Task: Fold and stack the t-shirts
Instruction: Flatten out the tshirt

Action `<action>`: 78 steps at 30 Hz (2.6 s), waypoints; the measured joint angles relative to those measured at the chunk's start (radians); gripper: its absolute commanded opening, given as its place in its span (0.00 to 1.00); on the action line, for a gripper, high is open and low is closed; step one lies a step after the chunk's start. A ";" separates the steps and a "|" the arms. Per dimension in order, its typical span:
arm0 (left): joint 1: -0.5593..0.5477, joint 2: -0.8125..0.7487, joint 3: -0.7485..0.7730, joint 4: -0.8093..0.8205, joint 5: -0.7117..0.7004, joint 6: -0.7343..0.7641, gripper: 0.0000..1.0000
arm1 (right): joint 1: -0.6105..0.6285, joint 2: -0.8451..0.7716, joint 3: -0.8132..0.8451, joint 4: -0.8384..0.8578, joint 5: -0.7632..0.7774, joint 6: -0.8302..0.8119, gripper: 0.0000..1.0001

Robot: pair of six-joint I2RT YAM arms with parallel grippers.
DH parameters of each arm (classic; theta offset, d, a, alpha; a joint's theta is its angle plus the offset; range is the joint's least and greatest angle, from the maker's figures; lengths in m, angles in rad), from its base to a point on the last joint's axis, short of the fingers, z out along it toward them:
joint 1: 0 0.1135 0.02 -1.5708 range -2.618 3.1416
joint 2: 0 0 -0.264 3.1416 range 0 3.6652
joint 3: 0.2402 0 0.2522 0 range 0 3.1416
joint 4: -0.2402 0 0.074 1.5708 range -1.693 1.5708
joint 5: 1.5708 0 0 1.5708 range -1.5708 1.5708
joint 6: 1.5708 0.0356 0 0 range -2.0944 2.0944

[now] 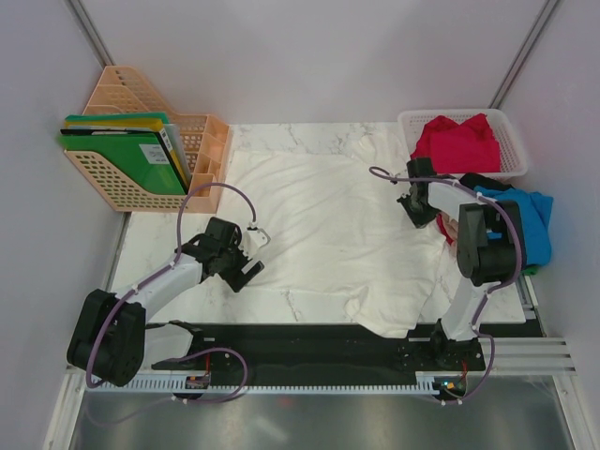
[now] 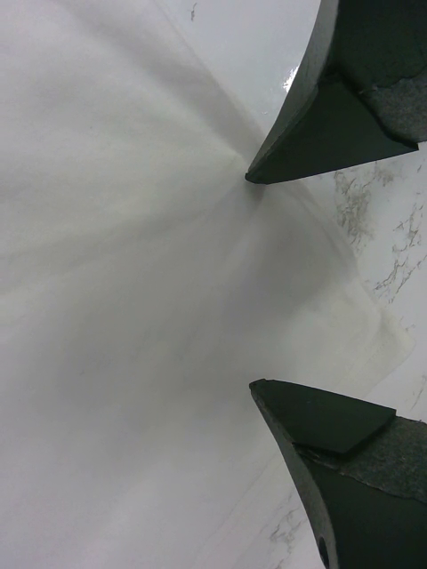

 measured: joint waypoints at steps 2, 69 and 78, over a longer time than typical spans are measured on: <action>0.000 0.000 0.000 0.000 0.000 0.000 0.98 | 0.000 -0.015 -0.018 -0.001 -0.001 -0.007 0.00; 0.000 0.018 0.011 -0.009 0.000 0.000 0.98 | -0.026 0.098 0.112 0.240 0.033 0.115 0.00; 0.000 0.019 0.012 -0.009 0.000 0.000 0.98 | -0.028 0.118 0.098 0.269 0.054 0.108 0.00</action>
